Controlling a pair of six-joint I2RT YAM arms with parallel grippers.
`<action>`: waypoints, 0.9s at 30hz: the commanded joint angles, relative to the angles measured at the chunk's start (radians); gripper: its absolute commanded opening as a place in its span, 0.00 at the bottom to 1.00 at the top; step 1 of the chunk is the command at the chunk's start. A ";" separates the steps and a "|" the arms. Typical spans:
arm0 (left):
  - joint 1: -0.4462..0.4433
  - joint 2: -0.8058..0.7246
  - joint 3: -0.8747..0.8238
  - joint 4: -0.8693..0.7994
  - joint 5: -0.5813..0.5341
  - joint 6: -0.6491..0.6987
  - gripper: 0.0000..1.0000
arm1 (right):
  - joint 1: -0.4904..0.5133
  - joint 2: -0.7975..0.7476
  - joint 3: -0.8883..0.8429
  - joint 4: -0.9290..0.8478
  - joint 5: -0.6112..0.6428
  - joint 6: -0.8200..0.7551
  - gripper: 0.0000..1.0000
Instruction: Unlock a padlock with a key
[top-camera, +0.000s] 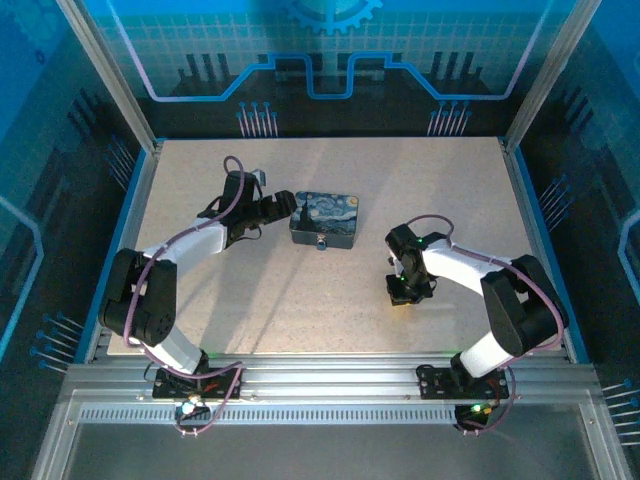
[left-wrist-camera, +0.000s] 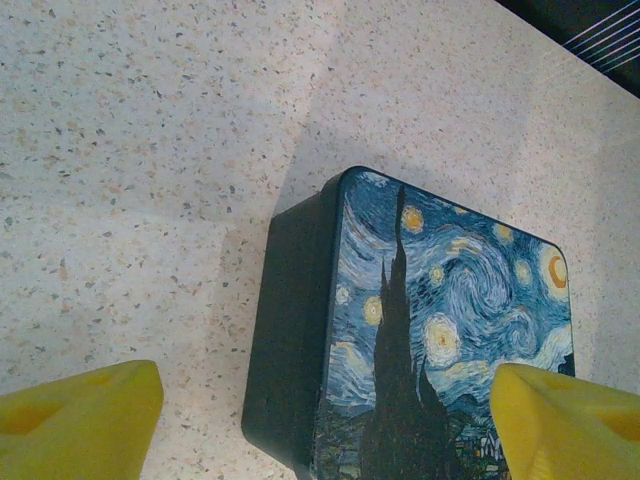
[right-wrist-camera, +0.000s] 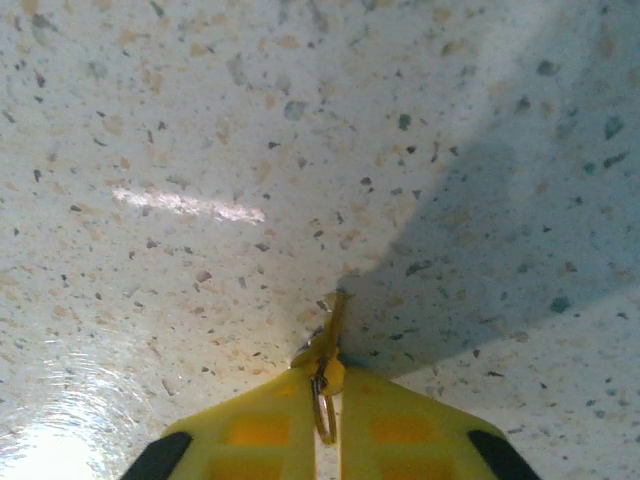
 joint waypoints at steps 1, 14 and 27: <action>0.010 -0.037 -0.005 -0.020 -0.017 0.028 0.87 | -0.003 0.015 -0.012 0.003 -0.016 0.004 0.05; 0.011 -0.130 -0.049 -0.018 0.041 -0.065 0.87 | -0.009 -0.114 -0.010 0.103 -0.021 -0.038 0.00; -0.049 -0.147 -0.072 0.157 0.256 -0.372 0.85 | -0.009 -0.247 0.034 0.472 -0.147 -0.085 0.00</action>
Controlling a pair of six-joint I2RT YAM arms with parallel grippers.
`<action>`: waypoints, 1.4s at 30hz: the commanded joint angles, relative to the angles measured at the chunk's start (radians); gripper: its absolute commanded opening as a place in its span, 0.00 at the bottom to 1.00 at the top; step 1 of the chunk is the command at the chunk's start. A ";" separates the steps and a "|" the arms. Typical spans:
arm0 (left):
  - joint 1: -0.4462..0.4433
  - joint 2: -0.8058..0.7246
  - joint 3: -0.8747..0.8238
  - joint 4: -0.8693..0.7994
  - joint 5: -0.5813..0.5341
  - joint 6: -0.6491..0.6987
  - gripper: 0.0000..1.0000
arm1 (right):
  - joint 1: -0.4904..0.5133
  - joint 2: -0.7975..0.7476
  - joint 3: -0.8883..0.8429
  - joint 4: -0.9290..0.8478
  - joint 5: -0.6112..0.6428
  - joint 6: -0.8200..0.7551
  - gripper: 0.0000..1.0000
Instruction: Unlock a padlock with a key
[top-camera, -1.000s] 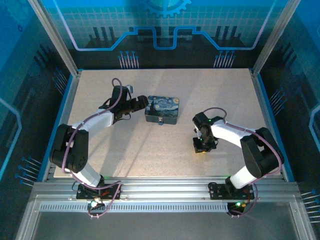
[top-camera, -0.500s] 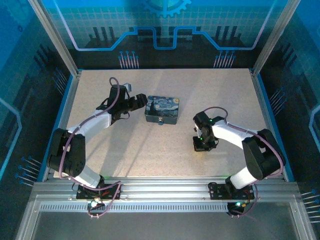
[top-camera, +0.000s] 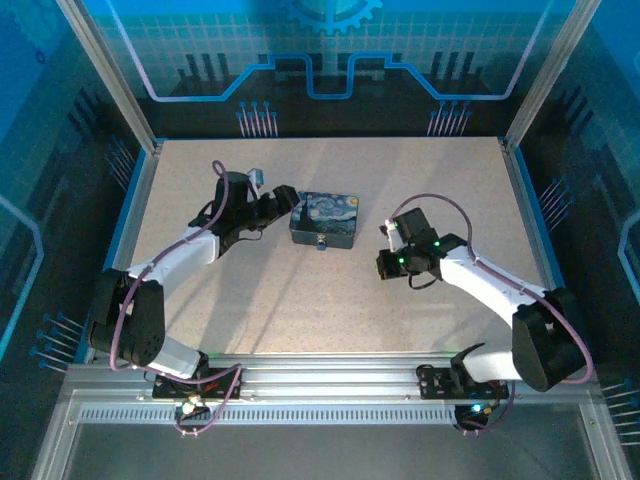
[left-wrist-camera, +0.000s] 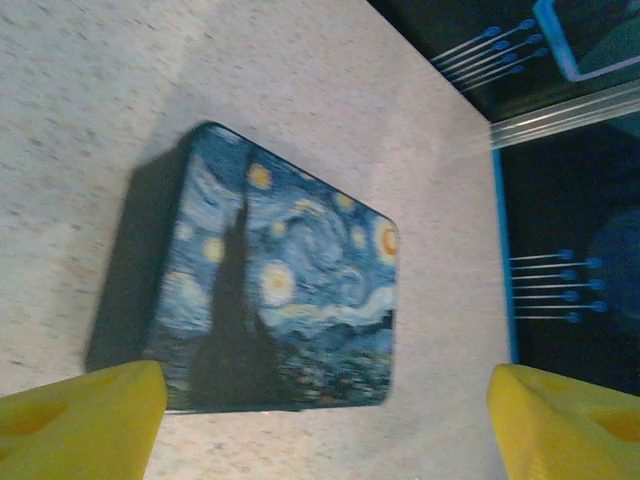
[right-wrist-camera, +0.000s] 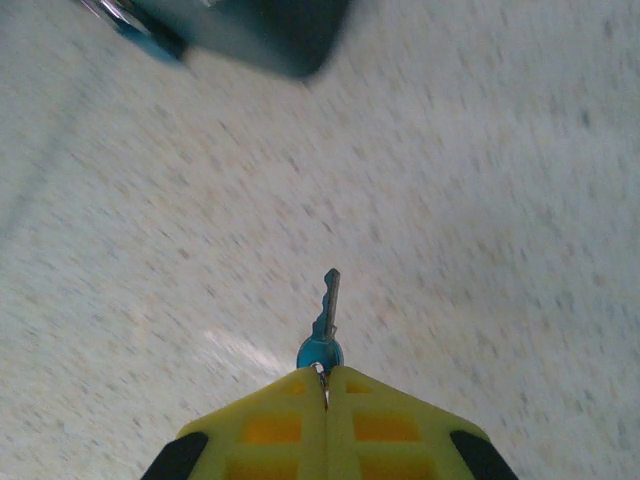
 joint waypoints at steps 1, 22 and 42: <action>-0.036 -0.018 -0.013 0.099 0.081 -0.128 0.84 | -0.007 -0.035 0.028 0.183 -0.068 -0.013 0.00; -0.211 0.143 0.063 0.333 0.130 -0.403 0.71 | 0.027 -0.006 0.005 0.727 -0.246 0.070 0.00; -0.219 0.207 -0.014 0.616 0.138 -0.650 0.62 | 0.051 0.078 0.018 0.789 -0.307 0.121 0.00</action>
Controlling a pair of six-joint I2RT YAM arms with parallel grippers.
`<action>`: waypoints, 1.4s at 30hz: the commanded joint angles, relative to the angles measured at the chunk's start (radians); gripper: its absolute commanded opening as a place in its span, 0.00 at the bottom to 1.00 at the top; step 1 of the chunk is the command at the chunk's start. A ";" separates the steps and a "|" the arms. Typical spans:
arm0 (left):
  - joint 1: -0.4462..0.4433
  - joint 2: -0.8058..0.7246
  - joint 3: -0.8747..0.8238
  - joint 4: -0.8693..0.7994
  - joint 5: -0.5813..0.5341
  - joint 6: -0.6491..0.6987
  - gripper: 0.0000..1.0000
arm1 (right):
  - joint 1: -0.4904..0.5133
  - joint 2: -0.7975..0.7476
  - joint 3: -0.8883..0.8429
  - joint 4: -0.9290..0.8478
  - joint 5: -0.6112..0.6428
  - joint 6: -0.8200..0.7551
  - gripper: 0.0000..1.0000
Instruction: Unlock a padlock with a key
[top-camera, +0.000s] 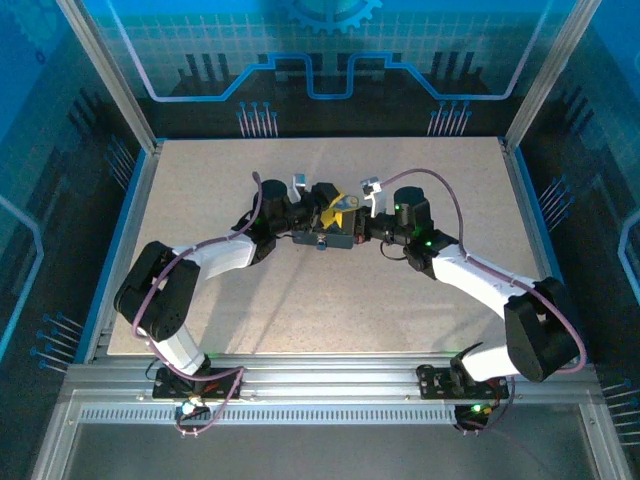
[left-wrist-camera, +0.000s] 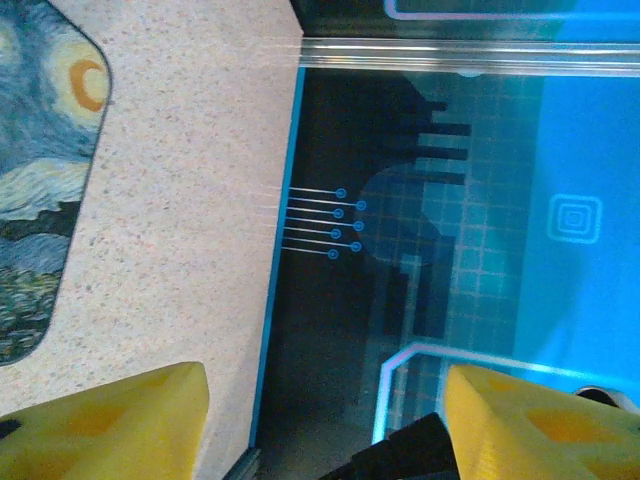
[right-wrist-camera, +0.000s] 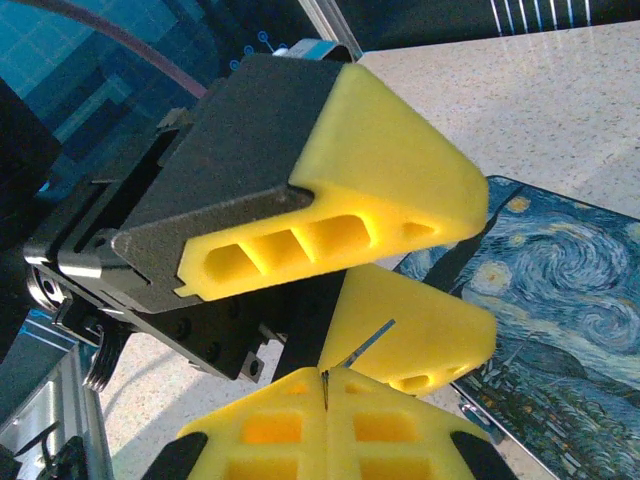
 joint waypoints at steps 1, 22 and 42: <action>-0.010 0.008 -0.016 0.081 0.025 -0.041 0.61 | 0.013 0.016 0.016 0.037 -0.023 0.014 0.00; -0.008 0.009 -0.031 0.085 0.014 -0.024 0.18 | -0.014 0.003 -0.012 0.032 -0.009 0.040 0.00; -0.012 -0.072 -0.037 0.051 -0.065 0.220 0.01 | -0.128 -0.027 -0.098 0.229 -0.164 0.202 0.24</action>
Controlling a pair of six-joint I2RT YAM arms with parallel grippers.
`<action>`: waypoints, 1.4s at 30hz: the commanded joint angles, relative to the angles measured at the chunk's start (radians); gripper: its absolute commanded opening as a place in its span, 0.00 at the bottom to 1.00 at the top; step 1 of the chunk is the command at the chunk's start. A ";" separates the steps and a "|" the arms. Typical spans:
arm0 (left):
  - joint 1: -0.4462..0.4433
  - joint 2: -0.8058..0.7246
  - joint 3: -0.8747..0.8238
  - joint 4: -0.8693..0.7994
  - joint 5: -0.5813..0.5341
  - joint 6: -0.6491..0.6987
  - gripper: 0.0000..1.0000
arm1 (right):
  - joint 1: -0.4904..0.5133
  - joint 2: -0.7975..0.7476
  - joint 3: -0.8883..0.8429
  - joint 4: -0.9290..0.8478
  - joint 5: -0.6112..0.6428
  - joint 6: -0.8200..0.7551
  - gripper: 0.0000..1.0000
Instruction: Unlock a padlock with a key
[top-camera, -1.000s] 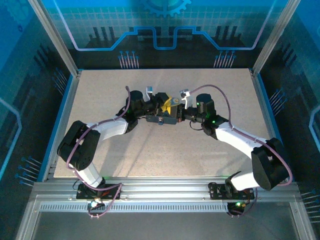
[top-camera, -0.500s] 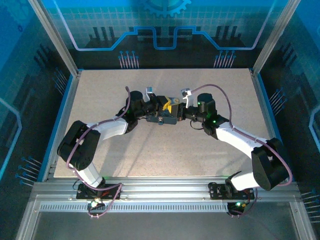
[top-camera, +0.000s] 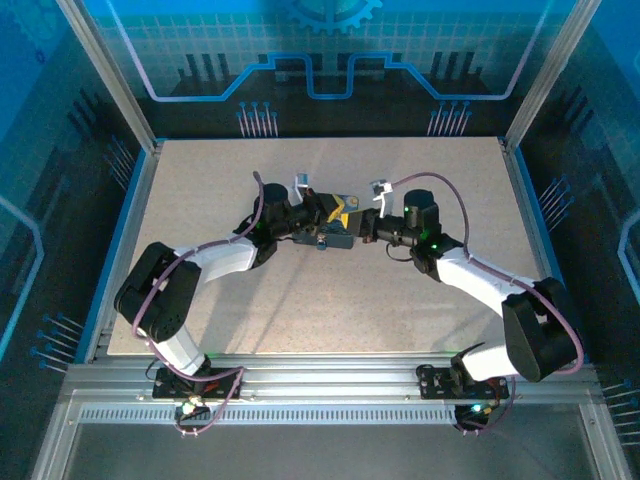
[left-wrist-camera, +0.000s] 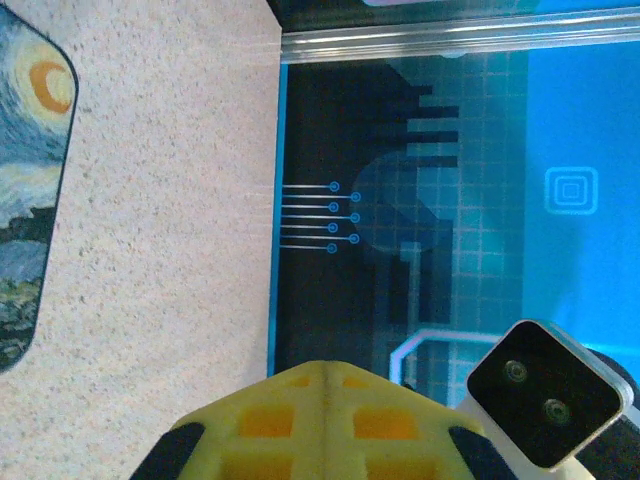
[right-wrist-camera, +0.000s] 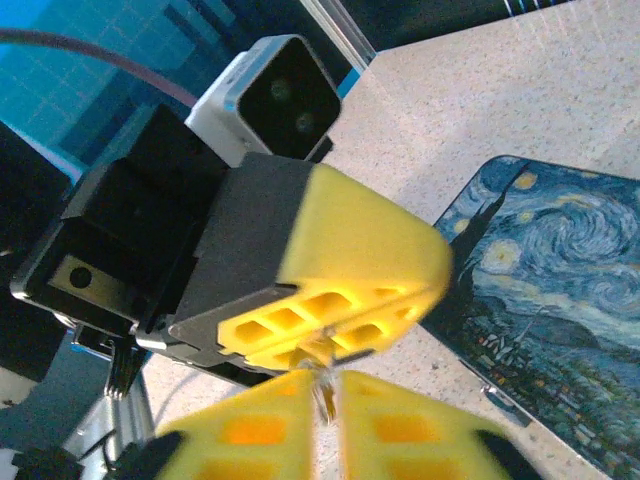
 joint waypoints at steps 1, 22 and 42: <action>-0.002 -0.073 -0.014 0.002 -0.061 0.165 0.01 | -0.054 -0.023 -0.032 0.150 -0.073 0.091 0.29; -0.050 -0.146 -0.024 0.032 -0.170 0.371 0.00 | 0.003 0.098 -0.001 0.395 -0.192 0.284 0.49; -0.051 -0.147 -0.032 0.039 -0.178 0.364 0.00 | 0.020 0.153 0.050 0.396 -0.192 0.323 0.12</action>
